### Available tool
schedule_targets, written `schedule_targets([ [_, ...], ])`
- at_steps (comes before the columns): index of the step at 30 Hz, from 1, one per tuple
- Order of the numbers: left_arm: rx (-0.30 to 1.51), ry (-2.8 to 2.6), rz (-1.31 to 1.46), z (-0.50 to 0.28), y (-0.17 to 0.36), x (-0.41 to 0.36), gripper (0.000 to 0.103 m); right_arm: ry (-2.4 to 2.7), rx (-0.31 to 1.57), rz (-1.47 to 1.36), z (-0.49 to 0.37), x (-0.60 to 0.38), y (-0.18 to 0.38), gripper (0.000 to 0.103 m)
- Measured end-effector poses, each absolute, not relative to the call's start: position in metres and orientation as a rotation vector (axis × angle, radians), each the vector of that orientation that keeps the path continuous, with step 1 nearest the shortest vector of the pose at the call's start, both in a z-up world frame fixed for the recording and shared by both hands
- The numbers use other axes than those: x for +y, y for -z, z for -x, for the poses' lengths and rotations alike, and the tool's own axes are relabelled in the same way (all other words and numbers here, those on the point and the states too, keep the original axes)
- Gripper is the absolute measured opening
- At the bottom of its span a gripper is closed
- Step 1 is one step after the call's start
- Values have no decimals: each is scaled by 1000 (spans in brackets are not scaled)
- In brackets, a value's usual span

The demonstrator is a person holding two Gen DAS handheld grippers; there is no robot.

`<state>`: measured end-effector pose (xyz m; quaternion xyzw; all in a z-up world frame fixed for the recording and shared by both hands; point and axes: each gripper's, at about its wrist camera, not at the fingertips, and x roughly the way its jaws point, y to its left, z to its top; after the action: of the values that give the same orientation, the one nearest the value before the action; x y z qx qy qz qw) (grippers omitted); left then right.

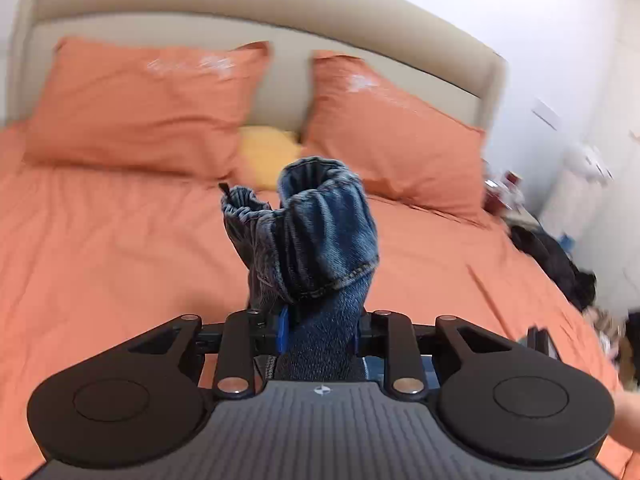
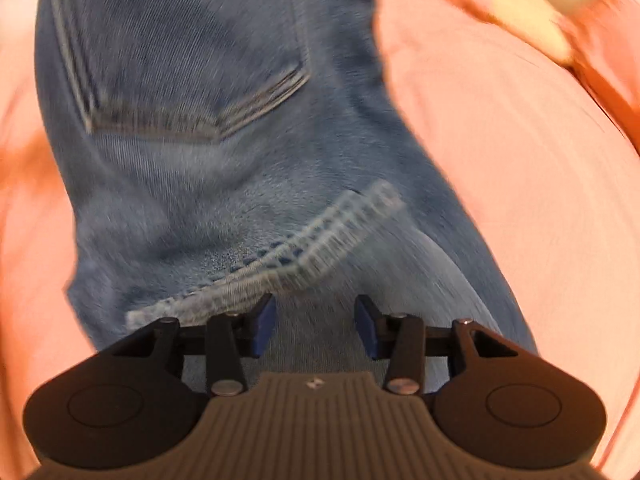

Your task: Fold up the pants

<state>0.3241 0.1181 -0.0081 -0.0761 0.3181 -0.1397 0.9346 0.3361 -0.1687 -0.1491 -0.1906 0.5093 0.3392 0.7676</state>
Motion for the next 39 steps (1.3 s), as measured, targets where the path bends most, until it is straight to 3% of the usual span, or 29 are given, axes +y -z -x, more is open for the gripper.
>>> schedule_targets([
  [10, 628, 425, -190, -291, 13, -52, 29, -522, 1118, 170, -271, -311, 123, 41],
  [18, 754, 561, -528, -270, 99, -175, 29, -412, 1134, -4, -231, -369, 131, 41],
  [25, 867, 609, -694, -259, 160, -211, 31, -383, 1126, 3, -210, -384, 137, 41],
  [29, 902, 640, -728, -263, 170, -213, 37, -365, 1131, -31, -208, -387, 140, 41],
  [31, 918, 668, -700, -267, 168, -211, 54, -356, 1130, -43, -207, -391, 139, 41],
  [32, 926, 680, -685, -267, 165, -210, 57, -353, 1128, -41, -207, -391, 138, 41],
  [33, 933, 701, -662, -267, 162, -208, 71, -351, 1124, -37, -206, -392, 137, 41],
  [34, 939, 724, -627, -267, 158, -204, 78, -351, 1118, -32, -205, -391, 133, 40],
  [39, 934, 763, -530, -271, 138, -177, 78, -354, 1071, -15, -202, -386, 114, 42],
])
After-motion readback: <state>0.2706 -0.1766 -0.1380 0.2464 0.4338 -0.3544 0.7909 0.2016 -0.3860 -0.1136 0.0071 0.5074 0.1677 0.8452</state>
